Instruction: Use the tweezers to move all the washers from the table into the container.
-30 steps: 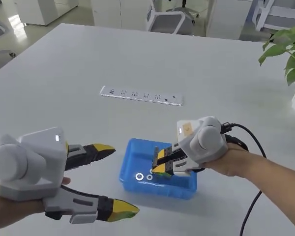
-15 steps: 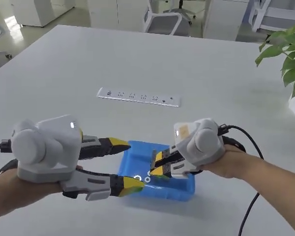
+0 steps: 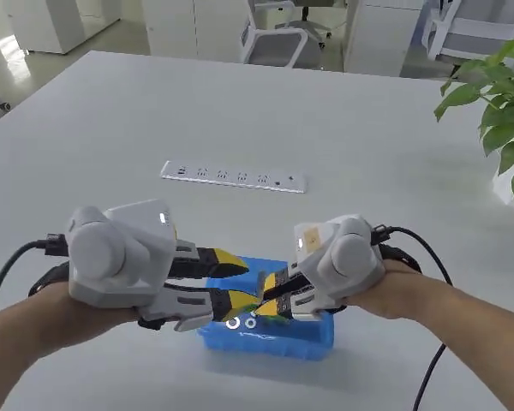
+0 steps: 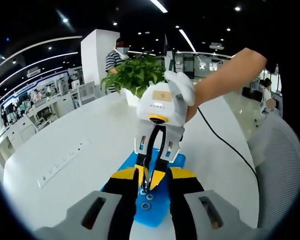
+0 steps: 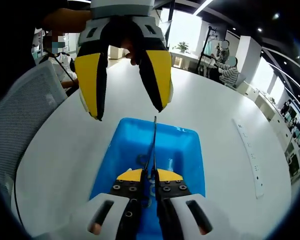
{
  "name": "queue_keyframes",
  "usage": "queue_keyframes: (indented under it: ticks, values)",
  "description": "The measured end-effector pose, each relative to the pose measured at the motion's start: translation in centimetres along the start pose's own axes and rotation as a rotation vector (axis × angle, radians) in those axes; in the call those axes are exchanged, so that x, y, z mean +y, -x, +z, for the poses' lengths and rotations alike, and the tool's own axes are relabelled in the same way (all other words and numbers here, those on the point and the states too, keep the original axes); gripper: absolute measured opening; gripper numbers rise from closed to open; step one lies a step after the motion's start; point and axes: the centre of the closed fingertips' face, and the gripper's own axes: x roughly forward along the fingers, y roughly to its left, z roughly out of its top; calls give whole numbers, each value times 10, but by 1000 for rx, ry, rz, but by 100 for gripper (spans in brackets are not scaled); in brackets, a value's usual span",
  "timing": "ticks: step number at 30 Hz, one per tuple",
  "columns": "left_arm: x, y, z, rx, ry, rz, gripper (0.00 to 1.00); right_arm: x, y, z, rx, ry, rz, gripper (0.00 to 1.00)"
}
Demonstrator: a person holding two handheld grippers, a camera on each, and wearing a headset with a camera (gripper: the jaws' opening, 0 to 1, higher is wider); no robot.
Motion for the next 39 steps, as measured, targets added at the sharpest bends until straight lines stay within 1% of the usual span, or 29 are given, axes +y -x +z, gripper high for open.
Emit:
queue_keyframes:
  ticks: [3, 7, 9, 17, 20, 29, 39]
  values:
    - [4, -5, -3, 16, -20, -2, 23, 0, 0, 0, 0, 4, 2, 9]
    - [6, -10, -2, 14, -26, -15, 19, 0, -1, 0, 3, 11, 3, 9]
    - [7, -12, -3, 18, -40, -18, 17, 0, -1, 0, 3, 13, 3, 9]
    - [10, -14, -4, 25, -76, -26, 7, 2, -1, 1, 14, 38, 7, 9]
    - [10, -14, -4, 26, -76, -29, 6, 1, -1, 1, 18, 42, 6, 9]
    - [10, -14, -4, 36, -105, -32, 5, -1, -1, -1, 43, 60, 3, 11]
    - [10, -12, 3, 28, -110, -37, 5, -1, 4, 3, 34, 54, -2, 11]
